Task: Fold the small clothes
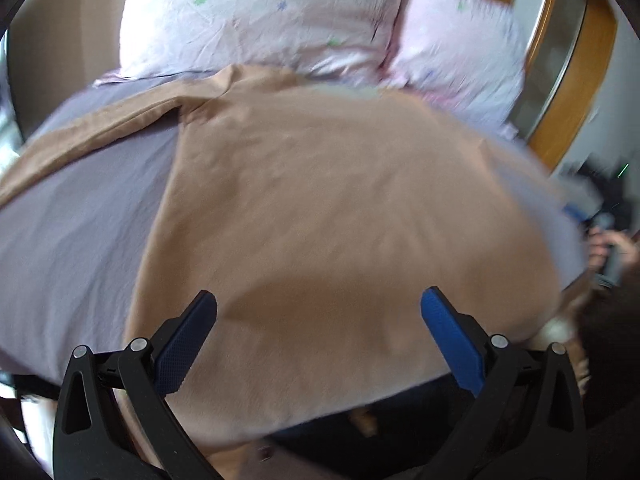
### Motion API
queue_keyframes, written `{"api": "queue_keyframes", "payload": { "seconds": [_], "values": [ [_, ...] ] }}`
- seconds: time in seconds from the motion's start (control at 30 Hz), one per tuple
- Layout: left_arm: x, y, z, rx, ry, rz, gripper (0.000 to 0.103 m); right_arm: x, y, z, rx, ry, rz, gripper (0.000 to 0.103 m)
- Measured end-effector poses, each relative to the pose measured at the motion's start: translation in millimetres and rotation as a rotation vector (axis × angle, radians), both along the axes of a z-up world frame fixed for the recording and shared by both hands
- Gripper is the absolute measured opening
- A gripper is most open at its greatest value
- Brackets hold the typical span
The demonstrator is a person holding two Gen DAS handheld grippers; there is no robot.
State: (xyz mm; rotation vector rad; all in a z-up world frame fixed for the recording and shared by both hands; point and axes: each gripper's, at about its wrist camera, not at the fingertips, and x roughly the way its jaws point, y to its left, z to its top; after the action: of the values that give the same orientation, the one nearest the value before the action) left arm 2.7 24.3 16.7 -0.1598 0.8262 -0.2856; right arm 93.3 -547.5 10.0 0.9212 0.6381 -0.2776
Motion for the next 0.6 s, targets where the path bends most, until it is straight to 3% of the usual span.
{"api": "queue_keyframes", "payload": {
  "seconds": [0.03, 0.13, 0.3, 0.33, 0.37, 0.4, 0.43, 0.47, 0.53, 0.6],
  "values": [
    [1, 2, 2, -0.029, -0.021, -0.003, 0.102, 1, -31, -8, 0.064, 0.011, -0.094, 0.073],
    [8, 9, 9, -0.06, -0.072, 0.028, 0.102, 9, -80, -26, 0.168, 0.027, -0.223, 0.069],
    [28, 26, 10, -0.101, -0.065, 0.075, 0.102, 31, -109, -35, 0.223, 0.003, -0.278, 0.058],
    [30, 31, 10, -0.119, -0.065, 0.085, 0.102, 40, -114, -38, 0.219, 0.015, -0.287, 0.046],
    [33, 37, 10, -0.131, -0.064, 0.098, 0.102, 44, -118, -40, 0.218, 0.026, -0.292, 0.021],
    [36, 41, 10, -0.136, -0.063, 0.111, 0.102, 54, -120, -43, 0.215, 0.057, -0.298, 0.005],
    [38, 49, 10, -0.139, -0.065, 0.134, 0.102, 61, -122, -41, 0.212, 0.058, -0.3, 0.005],
    [39, 56, 12, -0.14, -0.07, 0.153, 0.102, 60, -123, -35, 0.192, 0.041, -0.299, 0.005],
    [40, 70, 15, -0.139, -0.086, 0.193, 0.102, 69, -103, 3, 0.05, -0.017, -0.24, 0.004],
    [40, 83, 17, -0.138, -0.103, 0.23, 0.102, 83, -63, 46, -0.081, -0.099, -0.127, 0.004]
  ]
}}
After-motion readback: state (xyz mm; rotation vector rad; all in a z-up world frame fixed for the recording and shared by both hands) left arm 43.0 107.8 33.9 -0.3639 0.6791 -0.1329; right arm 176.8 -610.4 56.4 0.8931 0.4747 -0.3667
